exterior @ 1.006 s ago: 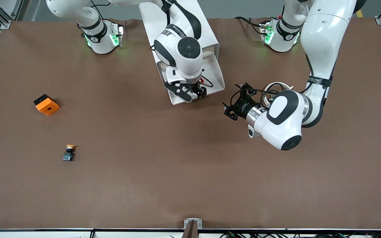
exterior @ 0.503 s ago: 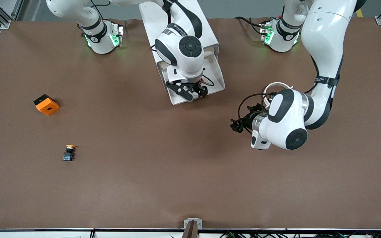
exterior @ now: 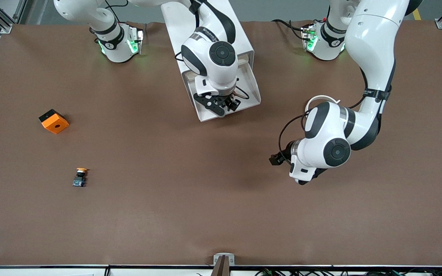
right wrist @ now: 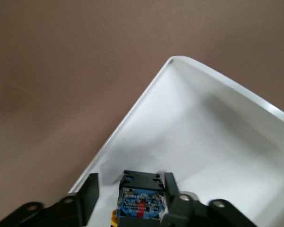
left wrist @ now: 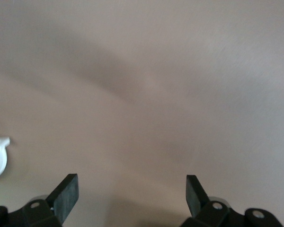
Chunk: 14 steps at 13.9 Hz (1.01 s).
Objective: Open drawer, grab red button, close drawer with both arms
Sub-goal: 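Lift the red button out with the right gripper while the left gripper withdraws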
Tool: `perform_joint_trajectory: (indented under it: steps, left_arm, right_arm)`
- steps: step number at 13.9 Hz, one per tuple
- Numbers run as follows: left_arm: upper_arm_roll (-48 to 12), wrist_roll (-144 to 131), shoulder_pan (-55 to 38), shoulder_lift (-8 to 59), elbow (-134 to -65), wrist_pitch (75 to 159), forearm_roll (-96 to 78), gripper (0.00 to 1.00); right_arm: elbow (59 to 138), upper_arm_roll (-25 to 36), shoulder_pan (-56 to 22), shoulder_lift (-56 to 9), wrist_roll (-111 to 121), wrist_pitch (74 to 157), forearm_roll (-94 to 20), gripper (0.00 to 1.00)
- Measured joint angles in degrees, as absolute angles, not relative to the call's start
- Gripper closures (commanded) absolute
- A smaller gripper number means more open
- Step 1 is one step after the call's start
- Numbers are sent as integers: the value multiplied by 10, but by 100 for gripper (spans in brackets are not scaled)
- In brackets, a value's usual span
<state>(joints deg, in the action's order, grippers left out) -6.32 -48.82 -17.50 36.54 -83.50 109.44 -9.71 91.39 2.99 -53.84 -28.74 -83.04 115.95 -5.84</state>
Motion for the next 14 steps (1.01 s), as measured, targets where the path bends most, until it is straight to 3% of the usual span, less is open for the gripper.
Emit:
perform_joint_trajectory:
  steps: [5,8,11,14]
  left_arm:
    - [-63,-451,-176,378,-839,1199,-5,0]
    - [-63,-415,-176,378,-839,1227,25,0]
    - [-63,-401,-175,378,-838,1236,39,0]
    - [-63,-399,-176,378,-838,1236,39,0]
  right_arm:
    - [909,33,-539,-288,-830,1139,-58,100]
    - [862,38,-515,-288,-815,1078,-71,100]
    - [787,42,-458,-283,-744,1000,-94,100]
    - [770,46,-379,-280,-582,987,-95,100]
